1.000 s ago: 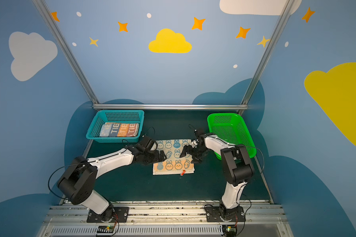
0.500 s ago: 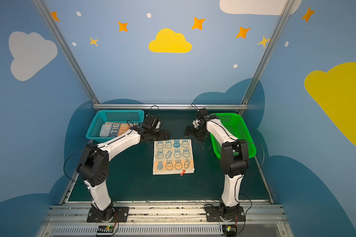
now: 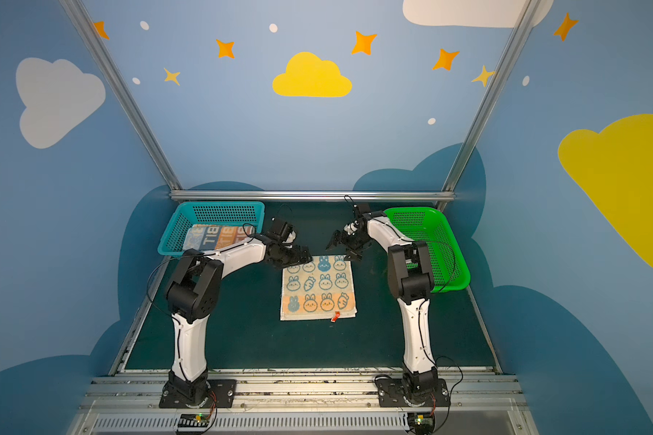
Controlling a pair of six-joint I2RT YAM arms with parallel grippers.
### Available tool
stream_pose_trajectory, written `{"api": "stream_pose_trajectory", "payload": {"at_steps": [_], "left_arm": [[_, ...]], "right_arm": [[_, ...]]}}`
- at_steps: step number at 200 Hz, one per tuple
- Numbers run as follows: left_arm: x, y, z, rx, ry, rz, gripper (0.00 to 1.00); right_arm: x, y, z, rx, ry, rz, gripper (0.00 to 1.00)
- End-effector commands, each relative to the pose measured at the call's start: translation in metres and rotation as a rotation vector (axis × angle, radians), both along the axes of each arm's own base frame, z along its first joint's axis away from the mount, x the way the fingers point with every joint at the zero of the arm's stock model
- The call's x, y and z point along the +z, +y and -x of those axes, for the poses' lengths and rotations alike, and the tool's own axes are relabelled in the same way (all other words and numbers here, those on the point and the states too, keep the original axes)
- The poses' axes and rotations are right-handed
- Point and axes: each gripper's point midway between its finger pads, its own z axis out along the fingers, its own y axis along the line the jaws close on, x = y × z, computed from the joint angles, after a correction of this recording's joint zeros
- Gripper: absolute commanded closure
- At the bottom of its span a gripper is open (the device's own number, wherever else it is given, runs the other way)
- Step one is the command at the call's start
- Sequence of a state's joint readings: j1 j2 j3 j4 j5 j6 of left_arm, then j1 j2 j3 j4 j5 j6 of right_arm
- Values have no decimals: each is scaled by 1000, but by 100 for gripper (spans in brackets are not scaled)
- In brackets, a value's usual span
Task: Fold and stack the towels
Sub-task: 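Move both grippers to the folded towel's far edge and pinch it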
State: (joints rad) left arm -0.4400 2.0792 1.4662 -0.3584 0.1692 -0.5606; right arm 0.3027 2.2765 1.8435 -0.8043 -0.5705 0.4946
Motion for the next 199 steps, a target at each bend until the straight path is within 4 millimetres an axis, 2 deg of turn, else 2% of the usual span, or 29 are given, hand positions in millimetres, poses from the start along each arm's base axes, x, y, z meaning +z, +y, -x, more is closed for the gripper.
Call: {"api": "stream_pose_trajectory", "payload": {"at_steps": [1, 24, 39, 64, 82, 105, 122, 135, 153, 199], "left_arm": [[-19, 7, 3, -13, 23, -31, 1], [-25, 6, 6, -14, 31, -33, 1], [-15, 5, 3, -23, 5, -35, 1], [24, 4, -5, -63, -98, -78, 1], [58, 13, -12, -77, -222, -177, 1], [96, 25, -19, -83, -431, -365, 1], [113, 30, -22, -65, -560, -456, 1], [116, 29, -22, -91, -616, -468, 1], [112, 33, -19, -83, -598, -475, 1], [93, 23, -2, -134, -508, -404, 1]], "right_arm": [[-10, -7, -1, -10, 22, -5, 11], [-13, -12, 2, -1, 30, 5, 11], [-4, -14, 1, 12, 11, 6, 11], [30, -18, -1, 37, -74, 29, 11], [44, -30, -3, 54, -129, 101, 11], [40, -45, -3, 104, -142, 215, 11], [28, -54, 0, 153, -135, 316, 11], [20, -58, 0, 193, -147, 383, 12], [11, -62, -2, 245, -169, 438, 14], [-4, -62, -11, 356, -191, 472, 32]]}}
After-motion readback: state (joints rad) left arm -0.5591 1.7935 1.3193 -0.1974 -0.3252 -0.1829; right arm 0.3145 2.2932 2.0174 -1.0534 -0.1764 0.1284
